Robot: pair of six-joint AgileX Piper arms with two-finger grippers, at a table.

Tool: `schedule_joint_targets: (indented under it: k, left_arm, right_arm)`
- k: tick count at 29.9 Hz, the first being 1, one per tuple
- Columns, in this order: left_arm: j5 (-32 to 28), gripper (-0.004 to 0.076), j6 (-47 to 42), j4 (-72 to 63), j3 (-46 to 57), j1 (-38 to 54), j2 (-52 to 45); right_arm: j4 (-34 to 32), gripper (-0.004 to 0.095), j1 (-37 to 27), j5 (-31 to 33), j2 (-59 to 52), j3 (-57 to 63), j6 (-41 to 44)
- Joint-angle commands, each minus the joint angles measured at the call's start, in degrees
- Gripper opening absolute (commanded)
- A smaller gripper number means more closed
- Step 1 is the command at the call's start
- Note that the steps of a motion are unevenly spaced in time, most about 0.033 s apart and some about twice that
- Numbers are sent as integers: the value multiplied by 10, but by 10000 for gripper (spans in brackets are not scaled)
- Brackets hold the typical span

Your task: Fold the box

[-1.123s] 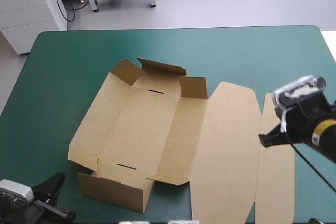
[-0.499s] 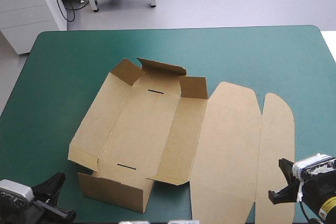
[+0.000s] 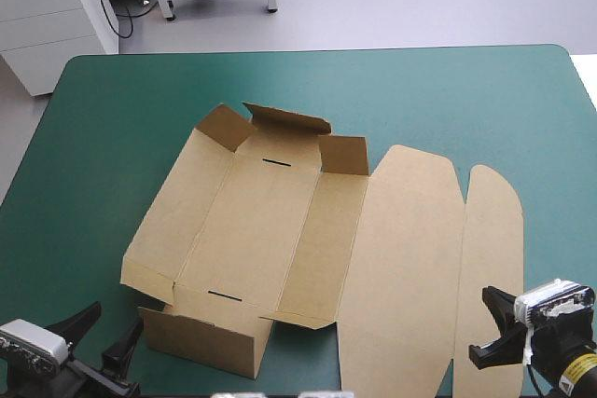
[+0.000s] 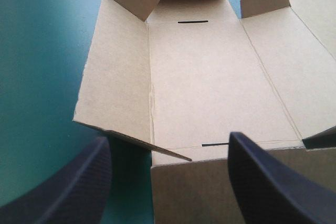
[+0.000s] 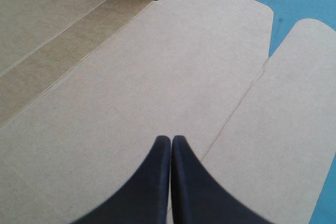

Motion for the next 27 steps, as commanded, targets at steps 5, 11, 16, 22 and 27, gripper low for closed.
schedule_joint_targets:
  k: [5,11,16,22,27]
  left_arm:
    - [-42,510,-7,-19,-24,-1,47]
    - [-41,466,13,-13,-98,-1,165]
    - [-13,454,49,-8,-188,-1,286]
    - [76,454,70,41,-276,-1,446]
    - [82,454,71,63,-332,0,552]
  right_arm:
    - [-8,-14,-3,-45,6,-14,-7]
    - [-8,-14,-3,-45,6,-14,-7]
    - [-5,-14,-3,-45,6,-14,-7]
    - [-1,-14,-3,-45,6,-14,-7]
    - [0,-14,-3,-45,6,-14,-7]
